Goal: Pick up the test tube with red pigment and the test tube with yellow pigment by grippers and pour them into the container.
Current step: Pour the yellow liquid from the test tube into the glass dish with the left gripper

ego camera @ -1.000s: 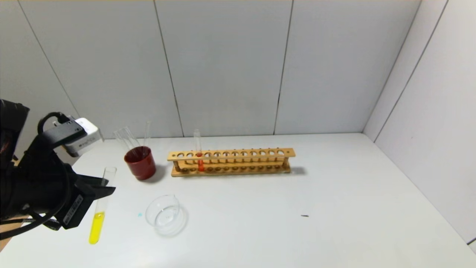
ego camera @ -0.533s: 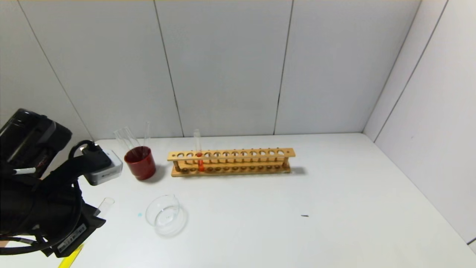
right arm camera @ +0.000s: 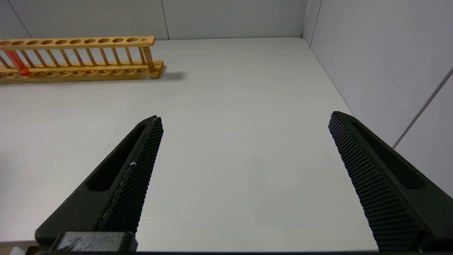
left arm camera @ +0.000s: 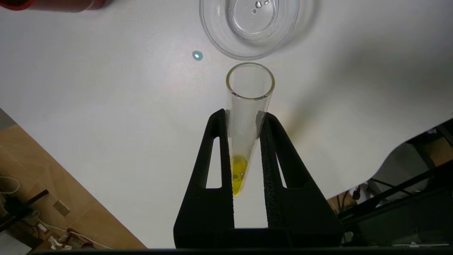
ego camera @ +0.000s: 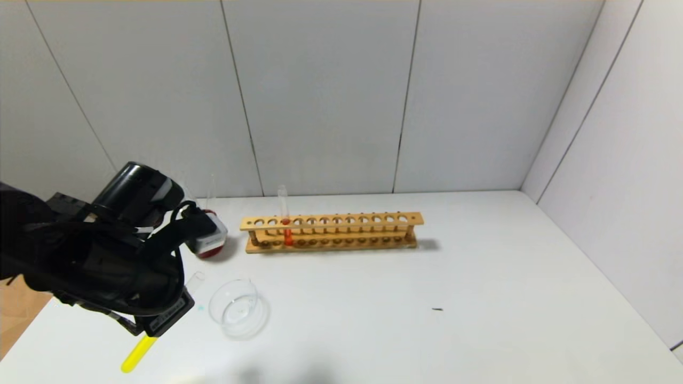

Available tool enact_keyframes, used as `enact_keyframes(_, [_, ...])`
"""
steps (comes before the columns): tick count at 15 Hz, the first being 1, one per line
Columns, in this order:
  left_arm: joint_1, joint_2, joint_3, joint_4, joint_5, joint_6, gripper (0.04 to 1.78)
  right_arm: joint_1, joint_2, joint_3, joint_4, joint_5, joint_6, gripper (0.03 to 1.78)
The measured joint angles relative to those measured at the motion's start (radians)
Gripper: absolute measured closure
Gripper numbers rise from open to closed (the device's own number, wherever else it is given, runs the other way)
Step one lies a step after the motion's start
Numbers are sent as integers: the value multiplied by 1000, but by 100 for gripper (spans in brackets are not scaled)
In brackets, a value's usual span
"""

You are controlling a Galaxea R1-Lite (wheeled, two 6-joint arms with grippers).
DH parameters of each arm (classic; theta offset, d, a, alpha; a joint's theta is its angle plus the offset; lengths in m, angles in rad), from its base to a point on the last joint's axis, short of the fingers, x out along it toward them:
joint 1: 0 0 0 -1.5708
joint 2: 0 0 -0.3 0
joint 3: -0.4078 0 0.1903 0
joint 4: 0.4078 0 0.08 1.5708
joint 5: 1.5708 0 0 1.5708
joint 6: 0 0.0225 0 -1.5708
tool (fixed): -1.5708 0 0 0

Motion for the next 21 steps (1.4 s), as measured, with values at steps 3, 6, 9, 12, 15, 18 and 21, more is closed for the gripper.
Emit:
enact_keyframes(3, [19, 94, -24, -44, 2, 4, 153, 0, 0, 0, 0, 0, 0, 10])
enact_keyframes(6, [45, 190, -83, -40, 30, 26, 153, 0, 0, 0, 0, 0, 0, 10])
enact_keyframes(9, [44, 262, -124, 19, 84, 50, 153, 0, 0, 0, 0, 0, 0, 10])
enact_keyframes(12, [39, 309, -168, 87, 113, 77, 153, 0, 0, 0, 0, 0, 0, 10])
enact_keyframes(15, [15, 337, -219, 181, 155, 99, 153, 0, 0, 0, 0, 0, 0, 10])
enact_keyframes(18, [-9, 362, -300, 278, 164, 107, 153, 0, 0, 0, 0, 0, 0, 10])
enact_keyframes(21, [-26, 390, -411, 418, 176, 113, 153, 0, 0, 0, 0, 0, 0, 10])
